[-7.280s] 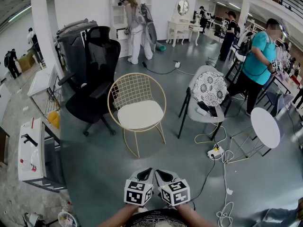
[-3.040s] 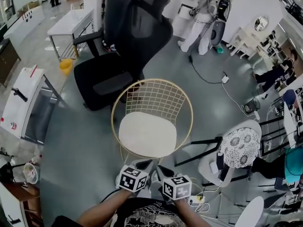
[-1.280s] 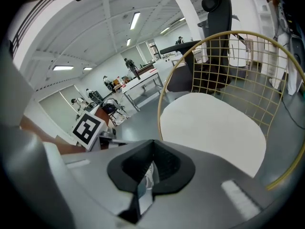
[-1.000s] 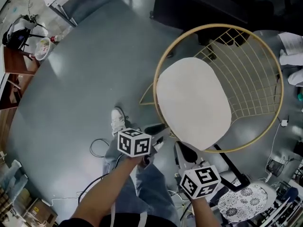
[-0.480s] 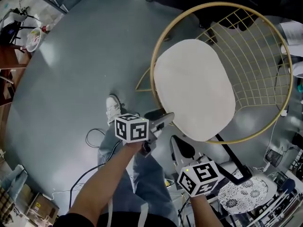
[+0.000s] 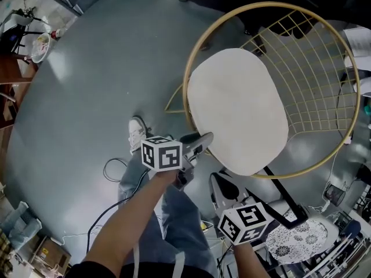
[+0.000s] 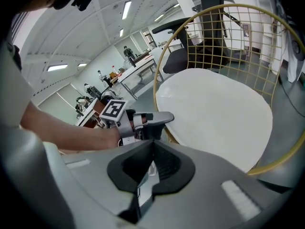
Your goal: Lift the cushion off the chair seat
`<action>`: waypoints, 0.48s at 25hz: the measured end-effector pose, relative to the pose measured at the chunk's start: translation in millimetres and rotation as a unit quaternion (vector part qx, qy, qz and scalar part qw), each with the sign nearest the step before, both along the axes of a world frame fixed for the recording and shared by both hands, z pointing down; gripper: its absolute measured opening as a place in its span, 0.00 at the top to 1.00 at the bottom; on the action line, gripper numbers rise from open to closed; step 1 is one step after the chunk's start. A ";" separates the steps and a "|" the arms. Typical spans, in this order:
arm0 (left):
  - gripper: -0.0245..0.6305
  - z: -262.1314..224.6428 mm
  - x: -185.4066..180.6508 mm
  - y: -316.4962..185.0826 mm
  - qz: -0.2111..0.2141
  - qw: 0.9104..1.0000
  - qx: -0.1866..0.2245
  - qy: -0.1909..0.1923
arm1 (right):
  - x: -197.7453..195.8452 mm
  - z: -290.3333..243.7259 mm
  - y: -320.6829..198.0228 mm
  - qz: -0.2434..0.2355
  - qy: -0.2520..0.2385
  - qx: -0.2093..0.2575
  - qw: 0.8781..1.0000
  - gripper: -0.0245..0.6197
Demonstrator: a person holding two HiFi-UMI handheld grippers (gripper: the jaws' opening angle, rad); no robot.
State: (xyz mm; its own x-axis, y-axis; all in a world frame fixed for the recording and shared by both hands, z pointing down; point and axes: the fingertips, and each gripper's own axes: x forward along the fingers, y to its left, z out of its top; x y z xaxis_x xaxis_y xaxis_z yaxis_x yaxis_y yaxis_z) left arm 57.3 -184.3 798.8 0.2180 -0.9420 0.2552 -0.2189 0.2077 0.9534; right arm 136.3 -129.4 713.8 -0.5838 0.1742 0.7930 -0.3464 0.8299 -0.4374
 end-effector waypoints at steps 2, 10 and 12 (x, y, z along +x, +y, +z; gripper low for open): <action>0.90 -4.8 -2.0 -0.9 0.000 1.000 0.013 0.007 | -0.5 -1.8 -2.7 0.002 -0.002 0.002 1.000 0.96; 0.92 -41.2 -2.9 -5.5 -0.003 0.998 0.048 0.036 | -2.0 -14.6 -16.9 0.037 -0.017 0.009 0.999 0.96; 0.92 -52.9 -4.5 -7.1 -0.004 0.998 0.052 0.040 | -4.7 -23.1 -23.1 0.051 -0.027 0.014 0.998 0.96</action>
